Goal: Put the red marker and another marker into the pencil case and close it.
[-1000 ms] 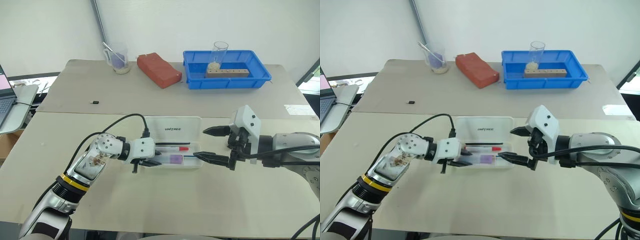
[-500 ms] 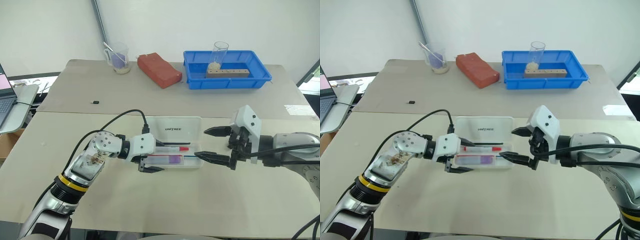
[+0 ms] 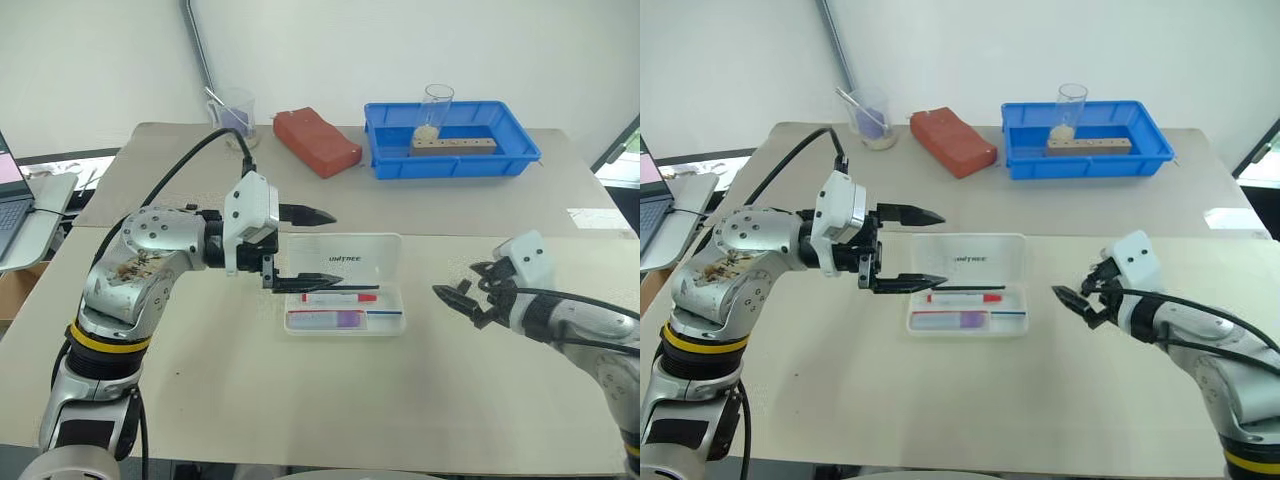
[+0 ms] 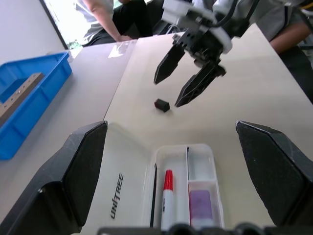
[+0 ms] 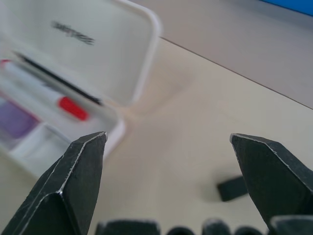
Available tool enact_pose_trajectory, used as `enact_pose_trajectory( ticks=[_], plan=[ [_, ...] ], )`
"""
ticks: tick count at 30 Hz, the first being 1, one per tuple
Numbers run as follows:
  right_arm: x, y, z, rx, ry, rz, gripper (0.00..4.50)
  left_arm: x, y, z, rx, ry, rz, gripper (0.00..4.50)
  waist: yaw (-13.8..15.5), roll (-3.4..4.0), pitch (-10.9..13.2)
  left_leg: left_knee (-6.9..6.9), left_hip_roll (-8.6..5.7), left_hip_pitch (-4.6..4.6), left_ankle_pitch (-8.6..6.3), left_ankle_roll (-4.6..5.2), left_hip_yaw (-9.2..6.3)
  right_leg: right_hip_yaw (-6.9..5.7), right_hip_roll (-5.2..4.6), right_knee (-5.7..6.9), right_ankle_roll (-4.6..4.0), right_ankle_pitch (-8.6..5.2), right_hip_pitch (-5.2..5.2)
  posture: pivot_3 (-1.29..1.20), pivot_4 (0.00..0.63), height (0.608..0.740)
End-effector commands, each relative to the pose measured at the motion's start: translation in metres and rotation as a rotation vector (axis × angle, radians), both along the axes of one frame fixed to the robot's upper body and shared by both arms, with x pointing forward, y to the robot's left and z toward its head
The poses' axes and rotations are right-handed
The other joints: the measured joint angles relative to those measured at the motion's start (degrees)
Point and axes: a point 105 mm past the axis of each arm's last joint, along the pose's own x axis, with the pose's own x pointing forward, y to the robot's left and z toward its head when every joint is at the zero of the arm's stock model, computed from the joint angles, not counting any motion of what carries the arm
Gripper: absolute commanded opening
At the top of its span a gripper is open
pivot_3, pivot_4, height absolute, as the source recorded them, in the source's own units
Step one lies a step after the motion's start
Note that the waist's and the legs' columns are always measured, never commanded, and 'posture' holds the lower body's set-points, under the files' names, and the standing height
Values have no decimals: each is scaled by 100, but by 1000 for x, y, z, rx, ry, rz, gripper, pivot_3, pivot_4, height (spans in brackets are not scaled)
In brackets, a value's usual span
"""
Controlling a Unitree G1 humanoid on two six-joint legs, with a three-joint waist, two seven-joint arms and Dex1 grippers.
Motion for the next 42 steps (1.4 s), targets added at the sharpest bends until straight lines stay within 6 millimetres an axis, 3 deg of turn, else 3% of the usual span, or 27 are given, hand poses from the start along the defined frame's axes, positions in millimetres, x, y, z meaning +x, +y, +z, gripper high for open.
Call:
enact_pose_trajectory(
  ticks=[1, 11, 15, 18, 27, 28, 30, 34, 39, 42],
  plan=[
    [12, -9, 1, -47, -40, -133, 4500, -7, -6, 5, 1, -39, -21, 4454, -11, 0, 0, 0, 0, 1, 0, 0, -2, 3, 3, 1, -4, 2, -1, 0, 150, 740],
    [18, -22, -40, -107, 49, -236, 4500, -11, -7, -2, 31, -48, -38, 4454, 20, 4, -1, 9, -4, -4, 0, 0, -2, 5, 2, -1, -6, 3, 0, 0, 150, 740],
    [18, -19, -48, -41, 69, -269, 4500, -11, -7, -3, 30, -51, -34, 4454, 8, 4, -2, 7, -3, -1, 0, 0, -2, 5, 3, 0, -5, 3, 1, 0, 150, 740],
    [17, -19, -51, -36, 76, -287, 3679, -12, -9, -3, 29, -57, -33, 4500, 5, 6, -3, 7, -3, -2, 0, 0, -3, 5, 4, 1, -5, 3, 2, 0, 150, 740],
    [23, -26, -55, -44, 68, -327, 528, -10, -11, -3, 26, -64, -29, 4500, 24, 14, -9, 15, -3, -2, 0, 0, -4, 3, 4, 1, -5, 3, 6, 0, 150, 740],
    [24, -29, -55, -52, 63, -334, 247, -10, -12, -3, 23, -67, -29, 4500, 25, 16, -9, 16, -3, -2, 0, 0, -4, 2, 4, 1, -5, 3, 7, 0, 150, 740],
    [27, -35, -54, -66, 50, -341, 185, -8, -15, -1, 10, -76, -24, 4500, 25, 17, -10, 19, -3, -2, 0, 0, -4, 2, 3, 1, -5, 3, 8, 0, 150, 740],
    [30, -21, -40, -84, -5, -181, 185, -8, -10, -4, 16, -70, -13, 4500, 21, 18, -11, 28, -4, -4, -1, 0, -4, 3, 3, 1, -4, 4, 12, 0, 150, 740],
    [21, 10, -6, -129, -90, 232, 185, -15, 0, -12, 37, -44, -13, 4500, -9, 31, 6, 25, -4, -8, -1, 1, -1, 7, 4, -1, -3, 3, 4, 0, 150, 740],
    [11, 29, 10, -95, -72, 484, 185, -25, 11, -30, 93, -19, -39, 4500, -27, 30, 8, 25, 1, -3, -2, 2, -5, 5, 12, 0, -2, 2, 8, 0, 150, 740]
  ],
)
